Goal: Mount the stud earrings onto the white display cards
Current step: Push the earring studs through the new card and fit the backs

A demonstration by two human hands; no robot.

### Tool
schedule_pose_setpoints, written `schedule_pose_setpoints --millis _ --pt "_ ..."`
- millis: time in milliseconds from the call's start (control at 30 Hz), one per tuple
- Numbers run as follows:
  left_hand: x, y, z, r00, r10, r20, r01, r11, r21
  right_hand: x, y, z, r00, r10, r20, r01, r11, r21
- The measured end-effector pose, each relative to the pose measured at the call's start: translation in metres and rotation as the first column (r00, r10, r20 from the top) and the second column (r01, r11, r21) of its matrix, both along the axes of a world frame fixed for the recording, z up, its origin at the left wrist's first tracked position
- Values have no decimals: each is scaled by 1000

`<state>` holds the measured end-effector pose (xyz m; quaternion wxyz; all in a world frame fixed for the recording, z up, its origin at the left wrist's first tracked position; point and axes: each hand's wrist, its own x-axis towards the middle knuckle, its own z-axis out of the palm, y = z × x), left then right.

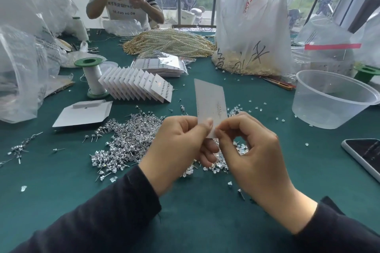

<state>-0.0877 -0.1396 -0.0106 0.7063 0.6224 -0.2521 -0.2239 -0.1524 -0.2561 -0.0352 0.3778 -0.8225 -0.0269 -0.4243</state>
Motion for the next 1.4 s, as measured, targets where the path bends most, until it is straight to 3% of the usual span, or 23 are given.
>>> schedule_pose_setpoints --millis 67,100,133,200,233,333,567,700,867,967,1067,1200,1267,1400 --pt "9 5 5 993 -114 -33 114 993 22 0 -4 2 1000 4 -14 -3 997 82" --pt "15 8 5 990 -111 81 100 987 123 0 -7 4 1000 5 -28 -1 989 151" --pt "21 10 1 949 -102 297 15 959 283 0 -10 6 999 0 -45 10 975 222" --pt "29 13 -6 689 -203 696 -297 797 526 0 -15 8 998 -29 -64 48 943 329" --pt "29 15 -9 603 -292 742 -359 731 579 -1 -17 10 997 -42 -67 64 930 362" --pt "28 10 -19 573 -351 740 -352 711 609 -3 -21 13 995 -57 -77 84 904 418" --pt "27 6 -13 582 -106 806 -425 806 413 -2 -24 17 993 10 -115 55 834 550" --pt "31 10 -5 683 20 730 -425 824 375 -1 -26 18 977 190 -101 -48 651 757" --pt "28 12 -1 598 5 801 -478 805 352 -1 -24 21 880 475 8 -148 258 955" --pt "23 10 1 609 35 792 -423 859 288 -1 -22 22 806 588 71 -157 97 983" --pt "17 8 4 709 90 700 -322 924 207 -1 -21 21 745 655 130 -175 4 985" --pt "10 6 8 867 214 450 -237 971 -4 -3 -18 21 677 705 211 -198 -101 975" --pt "8 5 7 874 275 401 -277 959 -55 -4 -16 20 654 722 225 -206 -117 972" --pt "13 7 7 821 323 471 -365 931 -3 -3 -15 20 663 721 202 -194 -96 976"
